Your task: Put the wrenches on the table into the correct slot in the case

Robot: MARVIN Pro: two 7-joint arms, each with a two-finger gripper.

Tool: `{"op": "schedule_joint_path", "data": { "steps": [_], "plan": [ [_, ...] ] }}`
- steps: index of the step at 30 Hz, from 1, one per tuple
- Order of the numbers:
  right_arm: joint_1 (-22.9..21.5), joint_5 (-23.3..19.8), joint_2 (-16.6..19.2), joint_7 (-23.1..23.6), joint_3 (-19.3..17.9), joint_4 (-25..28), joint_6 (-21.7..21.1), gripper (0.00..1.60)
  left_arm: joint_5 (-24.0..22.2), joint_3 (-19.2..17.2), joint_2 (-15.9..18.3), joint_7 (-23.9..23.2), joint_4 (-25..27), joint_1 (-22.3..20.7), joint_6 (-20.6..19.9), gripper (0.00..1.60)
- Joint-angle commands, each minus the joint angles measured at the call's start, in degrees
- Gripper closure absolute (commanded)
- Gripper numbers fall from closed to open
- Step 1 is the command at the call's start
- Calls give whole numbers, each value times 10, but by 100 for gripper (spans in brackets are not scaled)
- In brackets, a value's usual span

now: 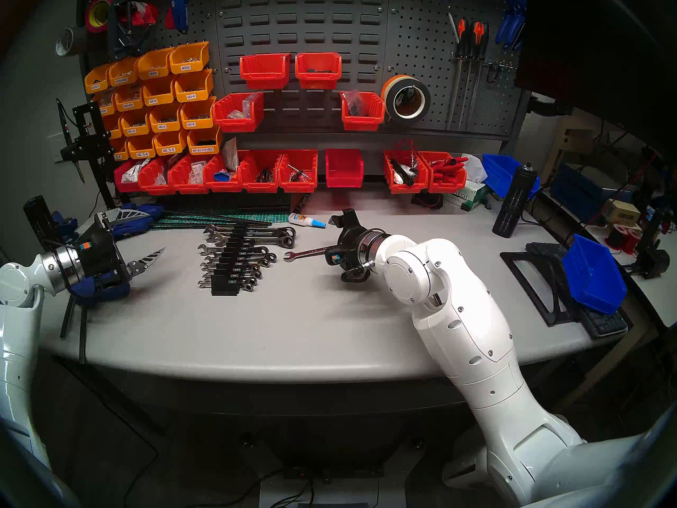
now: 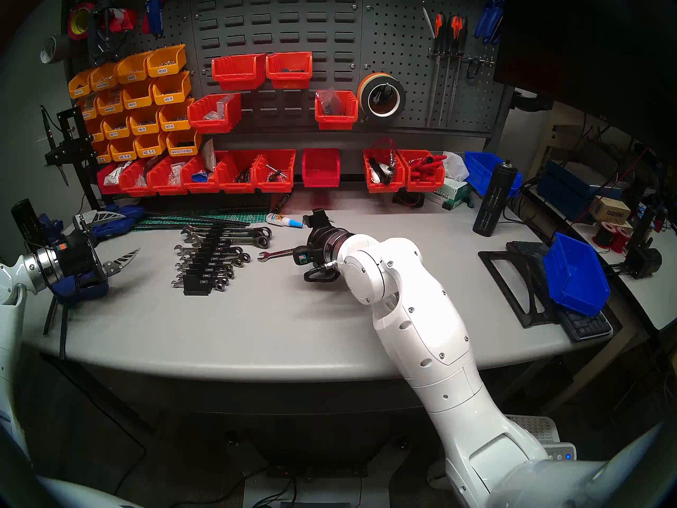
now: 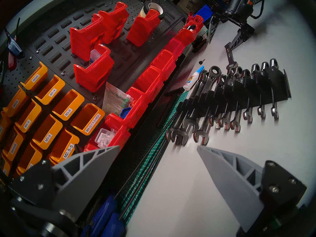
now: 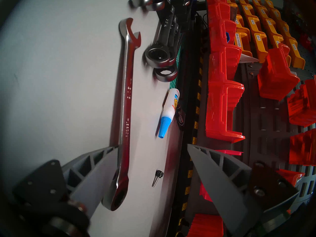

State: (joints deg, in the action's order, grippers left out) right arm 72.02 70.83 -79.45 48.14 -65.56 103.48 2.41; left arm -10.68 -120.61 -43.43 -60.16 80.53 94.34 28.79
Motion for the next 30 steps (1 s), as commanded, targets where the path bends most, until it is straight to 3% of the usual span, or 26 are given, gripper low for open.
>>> {"op": "schedule_joint_path", "data": {
  "steps": [1, 30],
  "plan": [
    [43, -10, 16, 31, 13, -47, 5, 160, -6, -10, 7, 4, 7, -12, 0, 0],
    [53, -50, 33, 12, -4, -37, 7, 160, -6, -10, 7, 4, 7, -12, 0, 0]
  ]
}}
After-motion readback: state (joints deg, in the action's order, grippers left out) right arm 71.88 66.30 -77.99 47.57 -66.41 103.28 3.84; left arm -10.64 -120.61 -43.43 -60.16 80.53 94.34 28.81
